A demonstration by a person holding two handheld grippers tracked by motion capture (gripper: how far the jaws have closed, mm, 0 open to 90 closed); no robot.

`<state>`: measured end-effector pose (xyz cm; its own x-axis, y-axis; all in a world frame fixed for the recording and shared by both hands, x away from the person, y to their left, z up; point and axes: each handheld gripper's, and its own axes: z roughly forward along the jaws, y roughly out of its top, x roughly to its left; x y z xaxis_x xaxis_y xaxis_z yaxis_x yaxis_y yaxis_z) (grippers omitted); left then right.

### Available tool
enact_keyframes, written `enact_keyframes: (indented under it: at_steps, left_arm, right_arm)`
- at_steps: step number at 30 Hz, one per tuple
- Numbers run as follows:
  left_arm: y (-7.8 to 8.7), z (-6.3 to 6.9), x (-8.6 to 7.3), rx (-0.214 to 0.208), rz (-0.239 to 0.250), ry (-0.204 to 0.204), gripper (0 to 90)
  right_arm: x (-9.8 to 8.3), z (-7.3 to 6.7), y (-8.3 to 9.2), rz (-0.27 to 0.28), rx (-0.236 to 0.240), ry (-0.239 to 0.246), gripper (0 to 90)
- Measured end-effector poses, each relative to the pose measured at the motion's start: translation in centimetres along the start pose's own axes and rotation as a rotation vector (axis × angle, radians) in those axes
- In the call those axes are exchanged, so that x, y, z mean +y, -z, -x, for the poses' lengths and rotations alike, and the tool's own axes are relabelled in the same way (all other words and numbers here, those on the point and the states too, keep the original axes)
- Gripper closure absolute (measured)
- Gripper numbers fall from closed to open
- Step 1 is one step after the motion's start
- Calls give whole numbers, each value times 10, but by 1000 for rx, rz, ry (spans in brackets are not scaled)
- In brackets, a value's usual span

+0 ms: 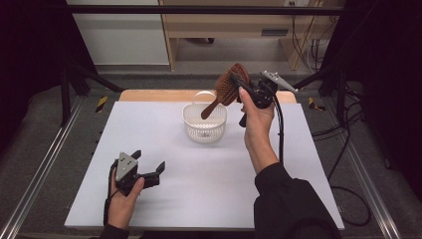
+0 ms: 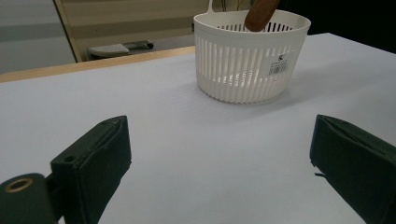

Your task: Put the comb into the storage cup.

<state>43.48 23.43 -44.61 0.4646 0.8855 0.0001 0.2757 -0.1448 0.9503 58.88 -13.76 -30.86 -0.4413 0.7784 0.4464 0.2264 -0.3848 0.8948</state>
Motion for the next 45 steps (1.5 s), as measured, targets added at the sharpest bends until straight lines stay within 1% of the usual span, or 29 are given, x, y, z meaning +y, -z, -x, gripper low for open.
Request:
enact_keyframes:
  at_steps: [1, 9, 25, 35, 41, 45]
  left_arm:
    - [0, 0, 0, 0, 1, 5, 55]
    - [0, 0, 0, 3, 2, -2, 48]
    - [0, 0, 0, 1, 3, 1, 44]
    - [0, 0, 0, -2, 4, 1, 44]
    - [0, 0, 0, -3, 3, -3, 44]
    - [0, 0, 0, -3, 4, -2, 44]
  right_arm:
    - [-1, 0, 0, -1, -1, -1, 512]
    - [-4, 2, -2, -11, -5, 2, 511]
    - [-9, 4, -7, -28, -12, 11, 510]
    - [-15, 6, -10, -37, -20, 11, 510]
    - [-20, 9, -12, -43, -29, 1, 509]
    - [-22, 9, -13, -47, -24, 15, 509]
